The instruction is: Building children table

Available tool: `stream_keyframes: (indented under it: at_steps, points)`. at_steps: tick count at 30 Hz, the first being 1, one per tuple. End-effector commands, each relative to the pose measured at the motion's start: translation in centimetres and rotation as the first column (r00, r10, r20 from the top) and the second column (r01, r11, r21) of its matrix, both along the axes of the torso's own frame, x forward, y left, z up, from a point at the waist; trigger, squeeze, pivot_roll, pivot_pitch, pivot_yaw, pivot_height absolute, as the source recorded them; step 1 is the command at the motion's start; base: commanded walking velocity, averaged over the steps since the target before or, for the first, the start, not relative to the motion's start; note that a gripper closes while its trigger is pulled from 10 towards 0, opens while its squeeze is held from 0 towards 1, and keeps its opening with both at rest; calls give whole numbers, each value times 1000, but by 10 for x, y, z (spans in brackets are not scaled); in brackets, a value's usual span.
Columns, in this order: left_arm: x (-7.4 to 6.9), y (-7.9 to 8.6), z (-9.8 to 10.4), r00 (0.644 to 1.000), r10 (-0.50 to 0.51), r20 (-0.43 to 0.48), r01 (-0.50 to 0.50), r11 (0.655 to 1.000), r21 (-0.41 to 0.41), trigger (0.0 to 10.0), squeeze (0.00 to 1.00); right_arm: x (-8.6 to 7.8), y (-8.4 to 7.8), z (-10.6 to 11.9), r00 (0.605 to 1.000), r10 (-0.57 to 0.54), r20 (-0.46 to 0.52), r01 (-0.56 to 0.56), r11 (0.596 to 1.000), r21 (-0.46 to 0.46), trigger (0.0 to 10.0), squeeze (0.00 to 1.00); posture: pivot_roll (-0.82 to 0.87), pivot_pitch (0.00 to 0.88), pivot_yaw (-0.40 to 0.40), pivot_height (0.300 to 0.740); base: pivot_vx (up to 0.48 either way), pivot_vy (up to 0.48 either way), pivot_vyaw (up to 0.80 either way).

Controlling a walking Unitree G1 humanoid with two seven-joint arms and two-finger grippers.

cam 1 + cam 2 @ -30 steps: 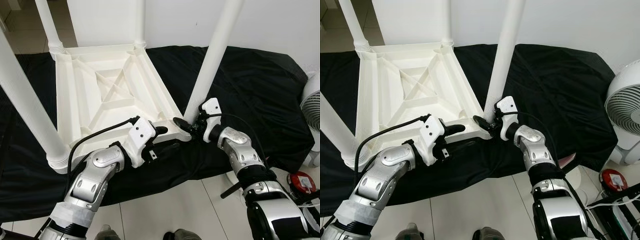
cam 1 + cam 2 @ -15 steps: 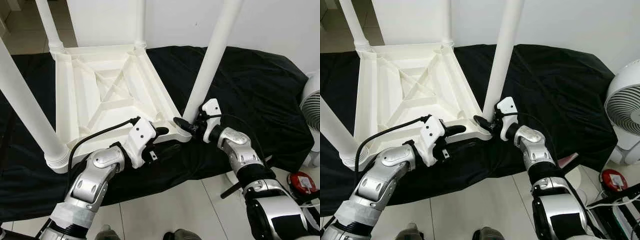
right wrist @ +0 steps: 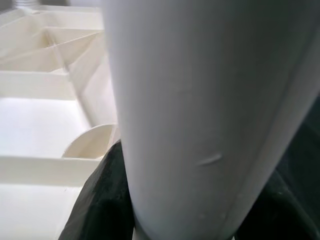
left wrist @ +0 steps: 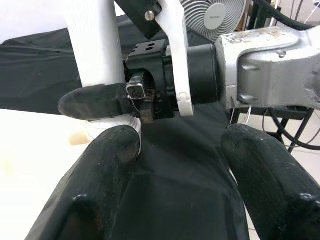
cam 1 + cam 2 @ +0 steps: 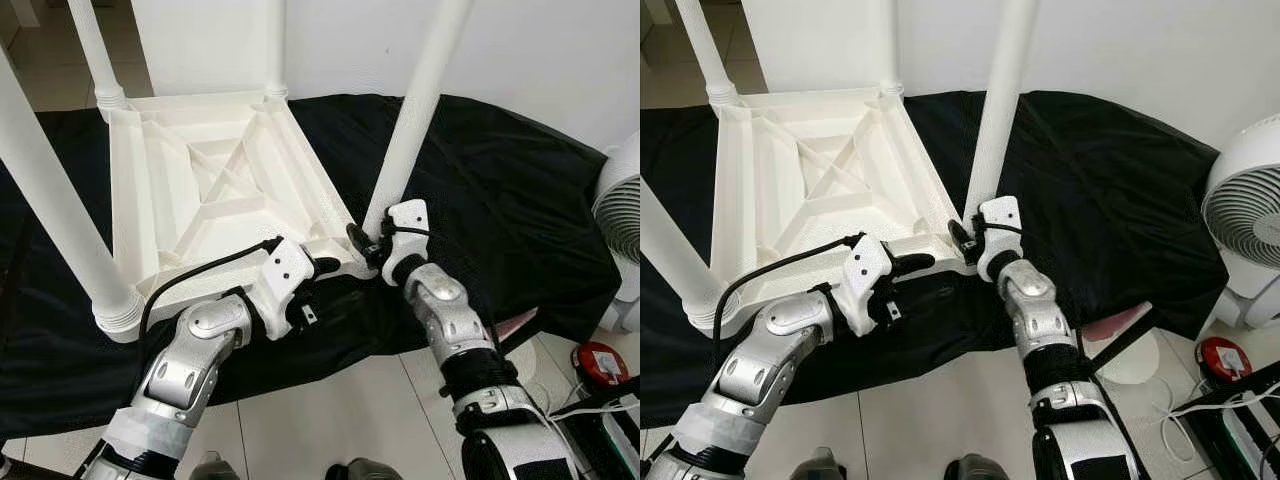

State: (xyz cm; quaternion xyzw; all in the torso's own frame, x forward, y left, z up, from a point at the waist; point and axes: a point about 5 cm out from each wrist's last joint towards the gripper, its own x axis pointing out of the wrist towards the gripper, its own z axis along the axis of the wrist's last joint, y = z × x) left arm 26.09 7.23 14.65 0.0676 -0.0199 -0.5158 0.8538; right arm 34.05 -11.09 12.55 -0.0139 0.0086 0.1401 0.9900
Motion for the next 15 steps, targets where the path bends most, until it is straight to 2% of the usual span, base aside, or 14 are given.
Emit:
stream_keyframes:
  at_steps: [1, 3, 4, 5, 6, 11, 14, 15]
  points:
    - [-1, -4, -2, 1000, 11, -7, -11, 1000, -7, 10000, 0, -2, -2, -5, 983, -181, -30, 180, 983, -41, 10000, 0, 58, 0, -82, 740, 0, 0, 0]
    - [-2, -5, -2, 1000, 12, -8, -12, 1000, -10, 10000, 0, -7, 6, -8, 960, -276, -50, 275, 961, -34, 10000, 0, 64, 0, -90, 740, 0, 0, 0]
    - [-2, -5, -2, 1000, 12, -8, -12, 1000, -10, 10000, 0, -7, 6, -8, 960, -276, -50, 275, 961, -34, 10000, 0, 64, 0, -90, 740, 0, 0, 0]
    - [-2, -5, -2, 1000, 12, -7, -12, 1000, -13, 10000, 0, -10, 20, -6, 972, -230, -55, 230, 973, -5, 10000, 0, 67, 0, -89, 740, 0, 0, 0]
    - [-2, -6, -2, 1000, 12, -7, -12, 1000, -15, 10000, 0, -11, 22, -4, 976, -213, -45, 213, 977, 0, 10000, 0, 66, 0, -88, 740, 0, 0, 0]
    - [-1, -4, -2, 1000, 12, -5, -12, 1000, -9, 10000, 0, -10, 13, -2, 969, -242, -41, 242, 970, -14, 10000, 0, 68, 0, -91, 740, 0, 0, 0]
    - [0, -4, -2, 1000, 12, -5, -12, 1000, -8, 10000, 0, -11, 13, -2, 969, -244, -41, 243, 970, -15, 10000, 0, 70, 0, -89, 740, 0, 0, 0]
    - [0, -3, -2, 1000, 13, -4, -13, 1000, -9, 10000, 0, -13, 15, -1, 971, -235, -37, 235, 972, 4, 10000, 1000, 71, 0, -89, 740, 0, 0, 0]
